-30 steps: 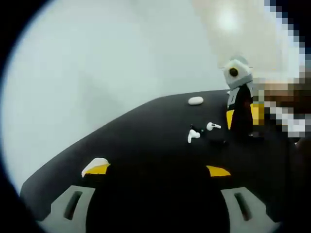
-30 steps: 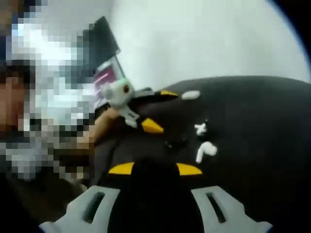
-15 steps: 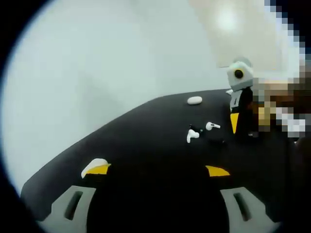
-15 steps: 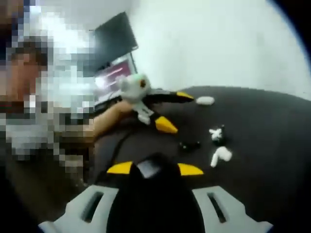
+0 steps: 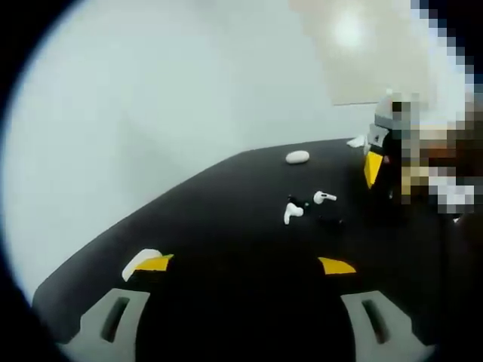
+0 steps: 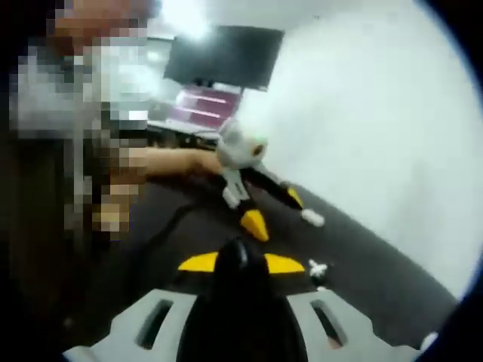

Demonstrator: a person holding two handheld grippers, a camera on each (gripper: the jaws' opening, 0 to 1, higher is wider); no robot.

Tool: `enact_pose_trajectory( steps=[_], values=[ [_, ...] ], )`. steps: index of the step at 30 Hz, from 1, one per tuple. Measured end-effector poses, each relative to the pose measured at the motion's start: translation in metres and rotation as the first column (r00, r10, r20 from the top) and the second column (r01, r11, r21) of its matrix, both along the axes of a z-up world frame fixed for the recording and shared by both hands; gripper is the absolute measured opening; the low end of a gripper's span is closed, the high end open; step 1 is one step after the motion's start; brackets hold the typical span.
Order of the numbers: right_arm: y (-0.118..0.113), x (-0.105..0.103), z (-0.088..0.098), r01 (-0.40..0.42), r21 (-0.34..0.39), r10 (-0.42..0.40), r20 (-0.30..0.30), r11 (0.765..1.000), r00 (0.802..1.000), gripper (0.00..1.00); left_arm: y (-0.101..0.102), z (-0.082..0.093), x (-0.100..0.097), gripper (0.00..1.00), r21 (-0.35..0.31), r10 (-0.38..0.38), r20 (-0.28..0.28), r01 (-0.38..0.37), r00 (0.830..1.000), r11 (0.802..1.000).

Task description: Pick up three earphones and place each one into its charging case using tactile feedback, ensure that each earphone is properly inserted and securely positioned inside the case.

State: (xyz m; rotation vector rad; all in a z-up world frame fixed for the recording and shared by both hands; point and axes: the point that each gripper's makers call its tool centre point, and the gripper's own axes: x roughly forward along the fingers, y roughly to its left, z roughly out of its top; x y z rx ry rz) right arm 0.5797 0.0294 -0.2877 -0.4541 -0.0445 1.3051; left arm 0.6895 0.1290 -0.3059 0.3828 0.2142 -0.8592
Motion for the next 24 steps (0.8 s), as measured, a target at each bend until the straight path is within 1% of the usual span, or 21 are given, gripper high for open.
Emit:
enact_pose_trajectory(
  steps=[2,3,4,5,6,7,9,10,11,13,14,15,16,17,18,21,22,23,24],
  values=[
    [0.002,-0.006,0.003,-0.028,-0.002,0.028,0.073,1.0,0.997,0.22,-0.002,0.001,-0.002,0.7,-0.003,-0.013,0.0,0.013,1.0,1.0],
    [0.002,-0.01,0.003,-0.044,-0.006,0.044,0.092,0.999,0.995,0.21,-0.003,0.002,-0.004,0.7,-0.014,-0.023,-0.005,0.023,1.0,1.0],
    [0.003,-0.013,0.002,-0.054,-0.002,0.054,0.089,0.999,0.995,0.2,-0.006,0.004,-0.007,0.7,-0.036,-0.04,-0.011,0.04,0.999,0.999],
    [0.003,-0.016,0.002,-0.069,0.006,0.068,0.071,0.998,0.995,0.2,-0.011,0.009,-0.011,0.7,-0.073,-0.07,-0.016,0.069,0.997,0.995],
    [0.005,-0.02,0.0,-0.081,0.011,0.081,0.036,0.997,0.996,0.2,-0.014,0.013,-0.014,0.7,-0.104,-0.089,-0.021,0.087,0.996,0.991],
    [0.006,-0.019,-0.003,-0.078,0.012,0.078,0.003,0.997,0.997,0.2,-0.019,0.021,-0.019,0.7,-0.159,-0.116,-0.026,0.111,0.993,0.981],
    [0.006,-0.017,-0.008,-0.072,0.016,0.072,-0.017,0.997,0.997,0.2,-0.024,0.039,-0.026,0.7,-0.256,-0.171,-0.017,0.161,0.985,0.953],
    [0.007,-0.016,-0.009,-0.067,0.019,0.067,-0.024,0.998,0.997,0.21,-0.024,0.044,-0.028,0.7,-0.273,-0.183,-0.007,0.174,0.983,0.946],
    [0.007,-0.014,-0.01,-0.058,0.02,0.058,-0.04,0.998,0.998,0.21,-0.022,0.046,-0.025,0.7,-0.272,-0.182,-0.003,0.174,0.983,0.946],
    [0.008,-0.012,-0.013,-0.047,0.025,0.05,-0.12,0.999,0.992,0.21,-0.022,0.047,-0.022,0.69,-0.276,-0.184,0.002,0.178,0.983,0.945],
    [0.008,-0.012,-0.018,-0.052,0.013,0.053,-0.166,0.999,0.985,0.21,-0.022,0.046,-0.021,0.69,-0.273,-0.184,-0.002,0.177,0.983,0.946],
    [0.007,-0.01,-0.025,-0.046,-0.023,0.041,-0.193,0.999,0.98,0.21,-0.023,0.045,-0.02,0.68,-0.264,-0.184,-0.002,0.176,0.983,0.948],
    [0.006,-0.008,-0.034,-0.041,-0.076,0.025,-0.202,0.996,0.979,0.2,-0.023,0.044,-0.02,0.68,-0.253,-0.187,0.002,0.181,0.982,0.95],
    [0.012,-0.009,-0.029,-0.031,-0.013,0.027,-0.231,0.999,0.973,0.2,-0.024,0.043,-0.019,0.67,-0.245,-0.191,0.004,0.186,0.982,0.951],
    [0.013,-0.01,-0.034,-0.048,-0.06,0.035,-0.206,0.997,0.978,0.19,-0.025,0.042,-0.02,0.66,-0.238,-0.196,0.004,0.192,0.981,0.952],
    [0.011,-0.009,-0.032,-0.054,-0.063,0.039,-0.224,0.997,0.974,0.19,-0.028,0.04,-0.021,0.63,-0.219,-0.215,0.006,0.211,0.977,0.953],
    [0.01,-0.01,-0.032,-0.058,-0.068,0.042,-0.225,0.996,0.974,0.19,-0.03,0.04,-0.024,0.62,-0.219,-0.23,0.004,0.225,0.973,0.949],
    [0.009,-0.01,-0.032,-0.069,-0.077,0.05,-0.224,0.995,0.973,0.19,-0.034,0.043,-0.029,0.62,-0.233,-0.255,0.006,0.25,0.967,0.94],
    [0.008,-0.01,-0.032,-0.08,-0.089,0.058,-0.231,0.993,0.971,0.19,-0.039,0.049,-0.035,0.62,-0.261,-0.289,0.016,0.283,0.957,0.923]
  ],
)
